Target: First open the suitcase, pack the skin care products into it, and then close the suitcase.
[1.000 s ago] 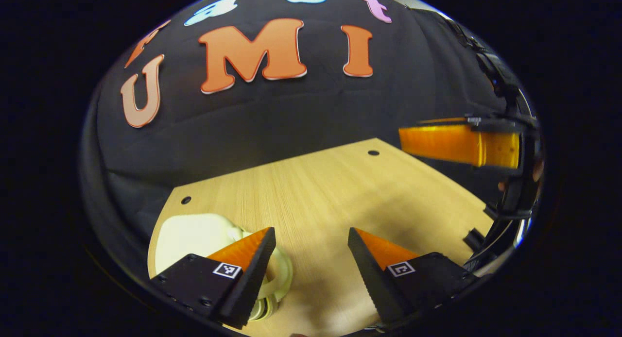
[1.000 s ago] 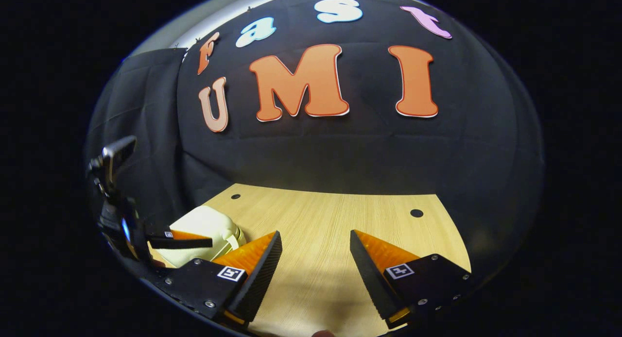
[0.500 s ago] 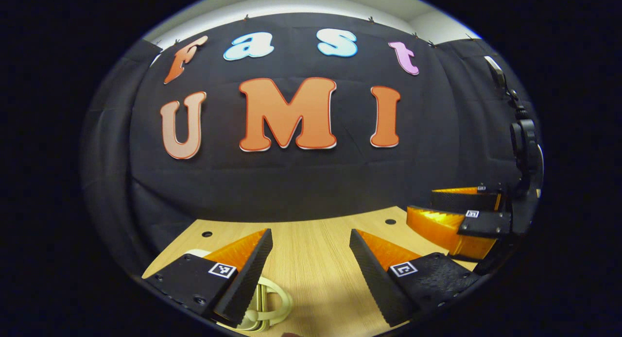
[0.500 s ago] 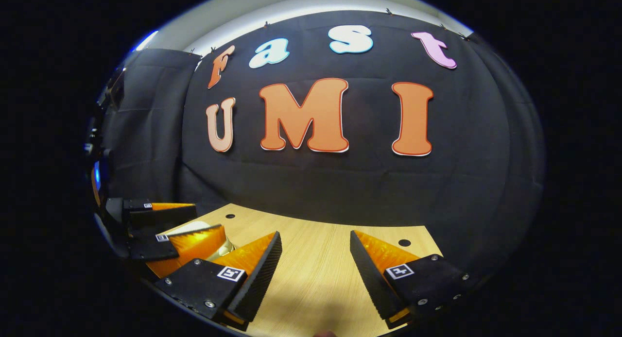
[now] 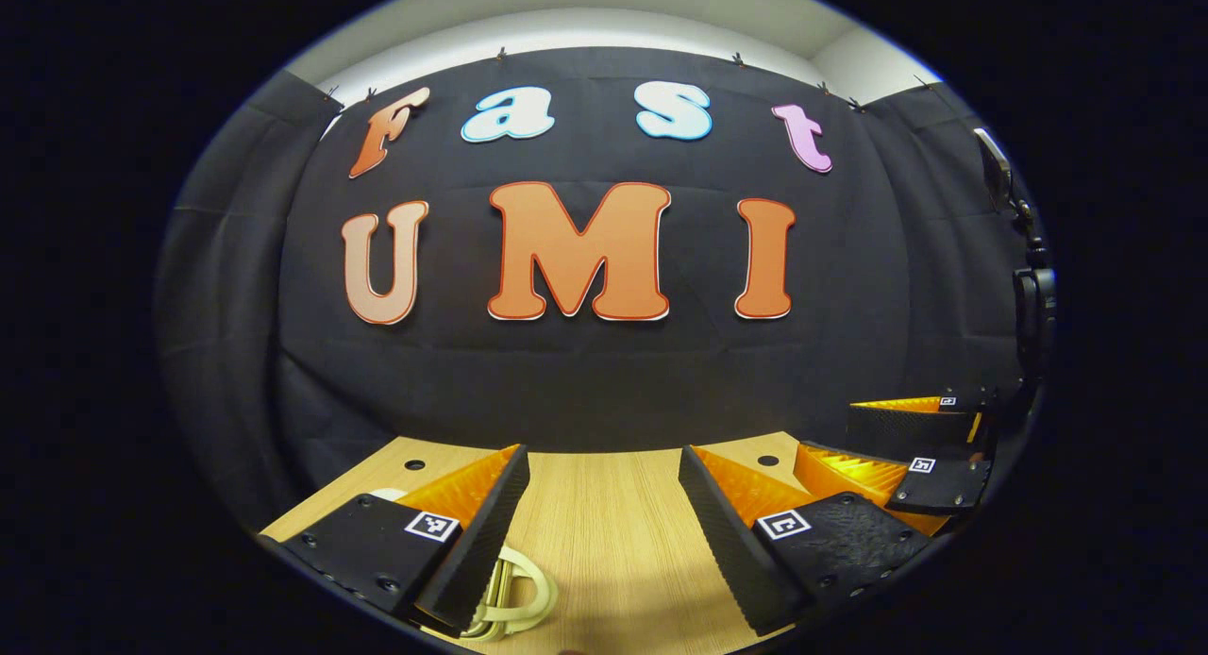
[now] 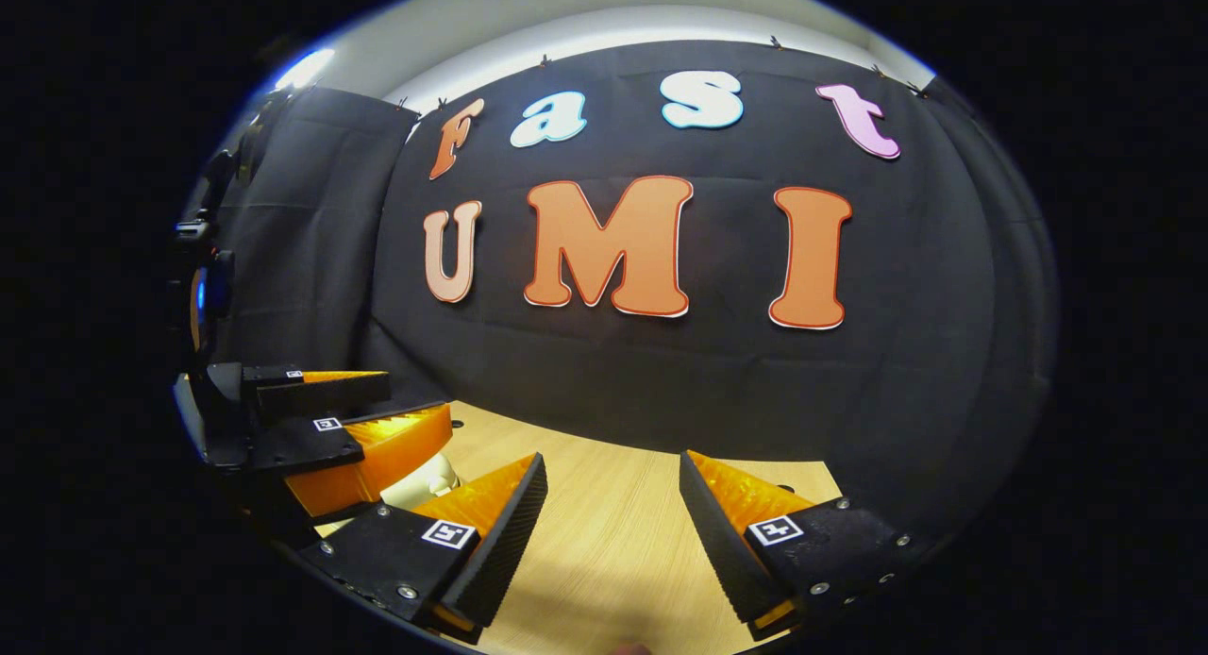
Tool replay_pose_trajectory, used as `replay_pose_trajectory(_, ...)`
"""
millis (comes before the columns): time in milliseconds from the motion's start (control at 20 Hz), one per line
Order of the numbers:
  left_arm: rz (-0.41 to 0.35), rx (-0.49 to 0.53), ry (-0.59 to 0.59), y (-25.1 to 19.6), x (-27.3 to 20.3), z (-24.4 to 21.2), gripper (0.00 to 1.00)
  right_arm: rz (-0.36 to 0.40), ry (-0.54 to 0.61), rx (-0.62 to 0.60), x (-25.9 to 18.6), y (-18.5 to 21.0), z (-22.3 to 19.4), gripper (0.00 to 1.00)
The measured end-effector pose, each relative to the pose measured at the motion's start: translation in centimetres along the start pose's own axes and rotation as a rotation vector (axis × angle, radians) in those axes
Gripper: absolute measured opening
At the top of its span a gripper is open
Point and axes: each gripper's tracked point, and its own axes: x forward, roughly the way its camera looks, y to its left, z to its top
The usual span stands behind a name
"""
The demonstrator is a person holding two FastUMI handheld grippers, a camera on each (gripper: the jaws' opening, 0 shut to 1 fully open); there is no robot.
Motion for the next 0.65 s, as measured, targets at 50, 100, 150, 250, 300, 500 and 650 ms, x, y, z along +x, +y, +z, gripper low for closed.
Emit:
replay_pose_trajectory(50,0.003,0.008,0.001,0.0,-0.1,0.0,0.98,-0.001,0.000,0.003,-0.1,-0.1,0.0,0.90)
replay_pose_trajectory(100,0.008,0.015,0.000,0.2,-0.1,0.2,0.99,-0.002,-0.003,0.007,-0.2,-0.1,0.0,0.90)
replay_pose_trajectory(150,0.010,0.021,0.004,0.2,0.0,0.0,0.98,-0.005,-0.006,0.007,-0.3,-0.3,0.1,0.90)
replay_pose_trajectory(250,0.018,0.019,0.005,0.3,0.2,-0.1,0.99,-0.010,-0.016,0.002,-0.3,-0.7,0.3,0.90)
replay_pose_trajectory(300,0.019,0.015,0.004,0.3,0.0,-0.2,0.99,-0.014,-0.022,-0.001,-0.3,-0.8,0.3,0.90)
replay_pose_trajectory(500,0.051,0.023,0.024,1.1,-0.5,-0.9,0.99,-0.034,-0.046,-0.026,-0.3,-1.3,0.5,0.90)
replay_pose_trajectory(650,0.062,0.024,0.026,1.2,-0.9,-1.5,0.98,-0.049,-0.045,-0.037,-0.4,-1.8,0.1,0.90)
